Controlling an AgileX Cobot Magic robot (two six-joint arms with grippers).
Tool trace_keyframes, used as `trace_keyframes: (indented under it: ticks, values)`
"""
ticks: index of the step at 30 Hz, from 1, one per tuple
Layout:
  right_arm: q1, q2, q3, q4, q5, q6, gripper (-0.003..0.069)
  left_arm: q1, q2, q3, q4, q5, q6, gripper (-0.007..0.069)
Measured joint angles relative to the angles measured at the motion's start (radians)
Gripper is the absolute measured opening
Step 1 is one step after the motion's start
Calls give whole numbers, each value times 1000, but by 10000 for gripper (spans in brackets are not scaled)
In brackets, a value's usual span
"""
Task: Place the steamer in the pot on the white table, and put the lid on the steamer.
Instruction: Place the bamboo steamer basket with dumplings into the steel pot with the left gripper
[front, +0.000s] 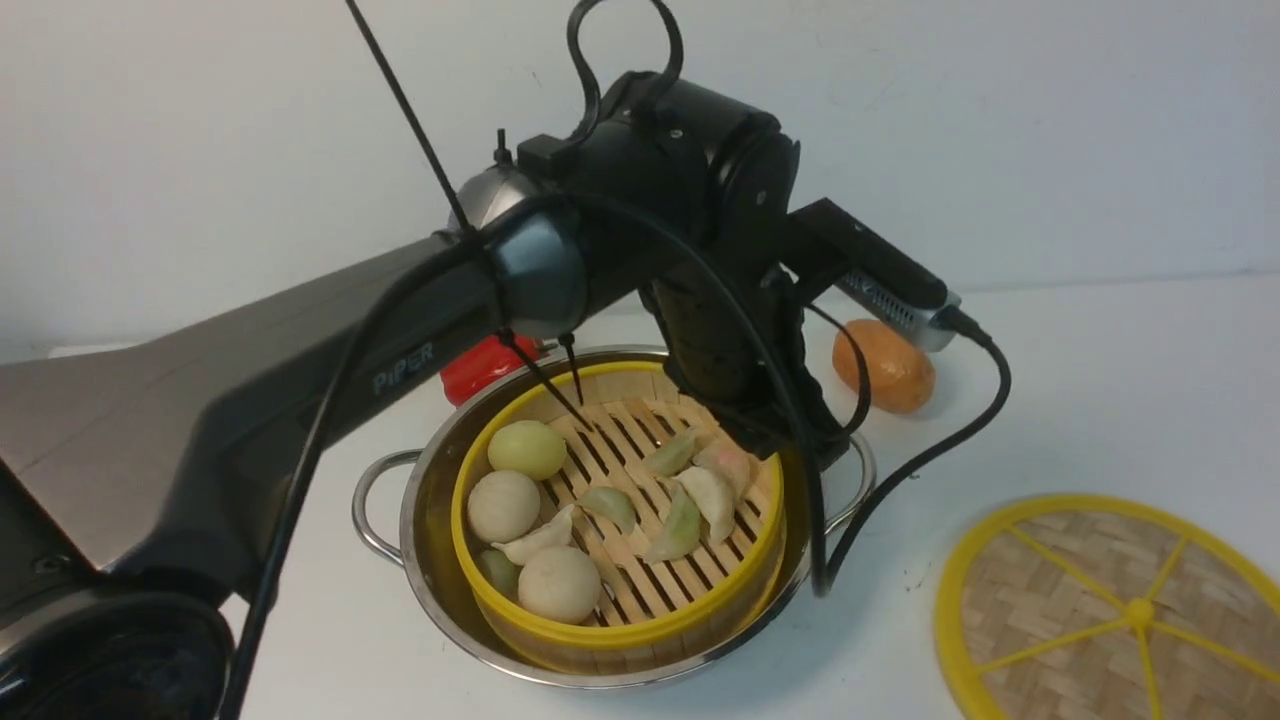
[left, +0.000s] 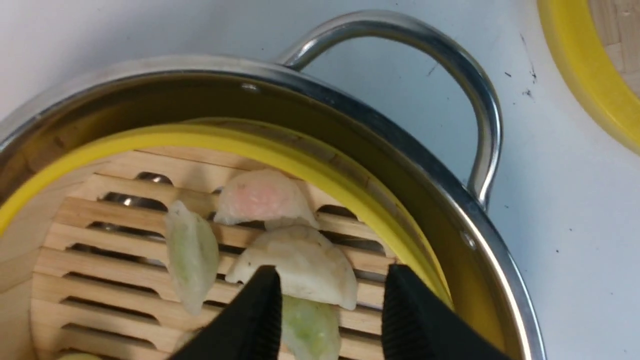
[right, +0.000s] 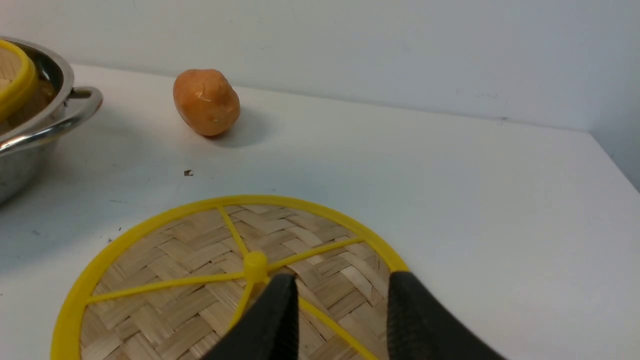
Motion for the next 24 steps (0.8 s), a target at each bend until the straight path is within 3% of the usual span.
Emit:
trace_keyframes:
  ticks: [7, 16, 24]
  values:
    - [0, 0, 0, 0, 0, 0, 241, 0, -87, 0, 34, 75, -4, 267]
    - [0, 0, 0, 0, 0, 0, 241, 23, -285, 0, 234, 144, -118, 148]
    - [0, 0, 0, 0, 0, 0, 241, 102, -454, 0, 195, 160, -143, 46]
